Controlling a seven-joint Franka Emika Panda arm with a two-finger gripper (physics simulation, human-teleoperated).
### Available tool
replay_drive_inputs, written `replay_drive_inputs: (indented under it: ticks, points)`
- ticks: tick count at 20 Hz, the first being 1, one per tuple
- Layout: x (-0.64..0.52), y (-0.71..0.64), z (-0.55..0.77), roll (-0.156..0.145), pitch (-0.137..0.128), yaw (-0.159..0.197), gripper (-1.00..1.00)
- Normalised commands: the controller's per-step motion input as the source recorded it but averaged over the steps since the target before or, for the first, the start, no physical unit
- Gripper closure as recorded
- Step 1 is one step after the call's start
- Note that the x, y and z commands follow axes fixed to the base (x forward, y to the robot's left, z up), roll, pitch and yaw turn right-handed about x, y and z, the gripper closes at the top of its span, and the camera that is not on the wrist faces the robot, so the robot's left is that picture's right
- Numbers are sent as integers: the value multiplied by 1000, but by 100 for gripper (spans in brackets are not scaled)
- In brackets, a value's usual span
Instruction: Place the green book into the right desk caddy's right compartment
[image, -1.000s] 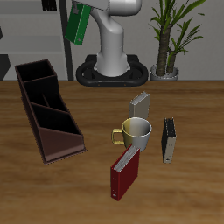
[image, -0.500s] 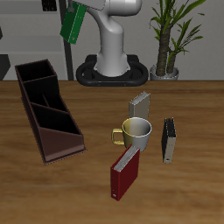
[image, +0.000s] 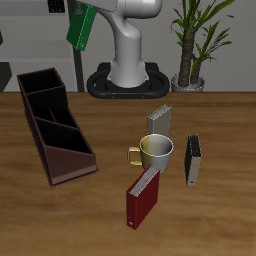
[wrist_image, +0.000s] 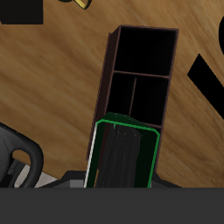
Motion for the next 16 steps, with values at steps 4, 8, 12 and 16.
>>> replay_drive_inputs:
  ticks: [4, 8, 12, 16]
  points:
    - [-46, -75, -161, -23, 13, 6, 100]
    - [-85, -32, -172, -11, 25, -10, 100]
    - [-92, -6, -150, -24, 2, 0, 100]
    - [-74, 18, -14, -12, -33, 30, 100]
